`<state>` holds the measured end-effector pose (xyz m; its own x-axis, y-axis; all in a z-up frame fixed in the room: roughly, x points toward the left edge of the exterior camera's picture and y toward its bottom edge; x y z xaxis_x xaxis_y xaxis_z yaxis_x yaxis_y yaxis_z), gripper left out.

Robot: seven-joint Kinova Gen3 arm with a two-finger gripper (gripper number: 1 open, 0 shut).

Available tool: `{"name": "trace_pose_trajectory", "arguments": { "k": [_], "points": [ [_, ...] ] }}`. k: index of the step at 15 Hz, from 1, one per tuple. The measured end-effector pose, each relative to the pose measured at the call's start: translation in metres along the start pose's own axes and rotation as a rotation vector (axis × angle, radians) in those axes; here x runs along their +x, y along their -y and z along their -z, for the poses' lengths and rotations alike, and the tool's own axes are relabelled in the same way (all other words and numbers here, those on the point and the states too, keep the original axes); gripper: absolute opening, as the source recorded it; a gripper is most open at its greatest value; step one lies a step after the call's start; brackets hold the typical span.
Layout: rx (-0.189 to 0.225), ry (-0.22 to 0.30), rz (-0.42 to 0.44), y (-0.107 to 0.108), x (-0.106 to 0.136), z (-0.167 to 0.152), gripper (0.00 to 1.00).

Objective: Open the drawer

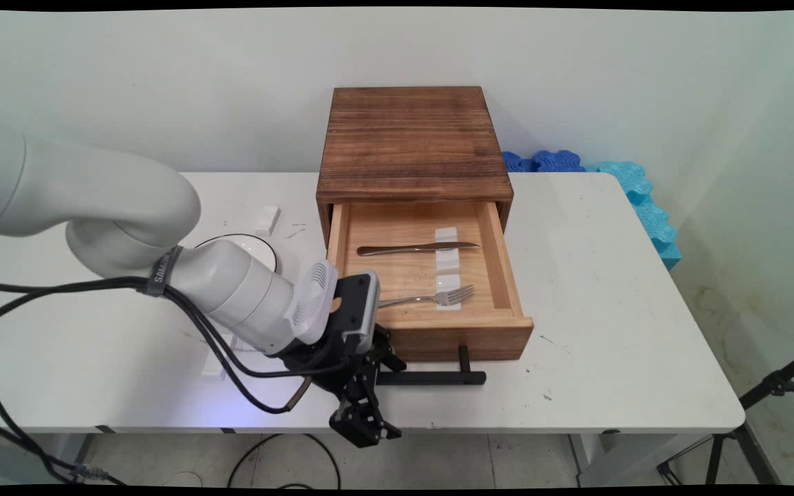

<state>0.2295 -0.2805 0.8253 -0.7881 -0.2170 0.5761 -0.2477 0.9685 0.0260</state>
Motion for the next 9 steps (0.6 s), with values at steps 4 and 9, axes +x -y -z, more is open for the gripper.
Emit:
{"name": "trace_pose_trajectory", "arguments": {
  "k": [4,9],
  "points": [
    [-0.011,-0.002,-0.003,-0.010,-0.001,-0.001,1.00],
    [-0.024,-0.003,-0.006,-0.020,-0.002,-0.001,1.00]
  ]
}}
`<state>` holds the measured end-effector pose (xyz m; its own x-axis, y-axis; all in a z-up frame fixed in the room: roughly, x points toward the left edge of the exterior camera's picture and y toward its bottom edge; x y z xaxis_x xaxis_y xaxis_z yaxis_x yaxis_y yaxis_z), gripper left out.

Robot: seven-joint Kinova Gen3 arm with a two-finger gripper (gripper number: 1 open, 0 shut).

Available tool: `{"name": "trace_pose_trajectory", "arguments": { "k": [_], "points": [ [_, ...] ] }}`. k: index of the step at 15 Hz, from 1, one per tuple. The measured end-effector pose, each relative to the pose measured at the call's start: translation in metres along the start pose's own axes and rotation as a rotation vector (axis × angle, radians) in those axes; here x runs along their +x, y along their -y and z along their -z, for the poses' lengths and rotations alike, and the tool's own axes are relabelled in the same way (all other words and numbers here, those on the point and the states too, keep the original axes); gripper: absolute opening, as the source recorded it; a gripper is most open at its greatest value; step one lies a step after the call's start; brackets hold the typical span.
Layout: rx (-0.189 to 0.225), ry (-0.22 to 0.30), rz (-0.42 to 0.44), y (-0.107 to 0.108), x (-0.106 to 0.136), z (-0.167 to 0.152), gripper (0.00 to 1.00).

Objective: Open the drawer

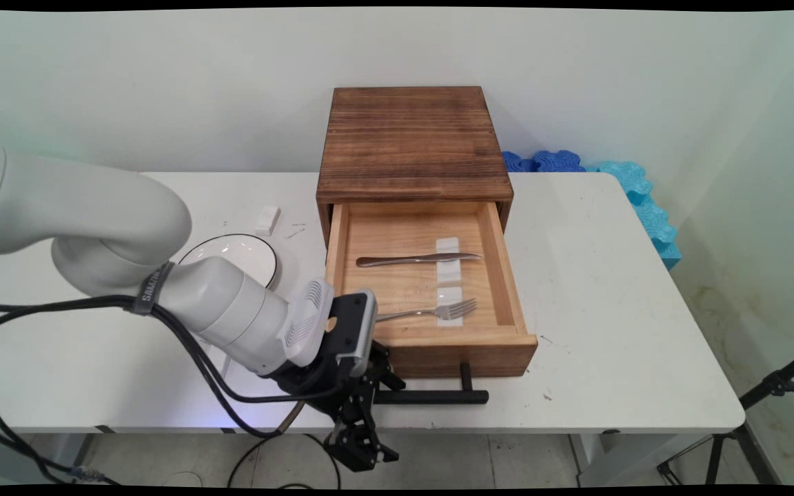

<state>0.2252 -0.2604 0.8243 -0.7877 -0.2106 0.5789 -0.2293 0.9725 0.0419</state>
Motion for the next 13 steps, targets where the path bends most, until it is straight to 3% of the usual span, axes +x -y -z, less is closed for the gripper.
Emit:
{"name": "trace_pose_trajectory", "arguments": {
  "k": [13],
  "points": [
    [-0.022,-0.006,-0.006,-0.022,0.000,0.005,1.00]
  ]
}}
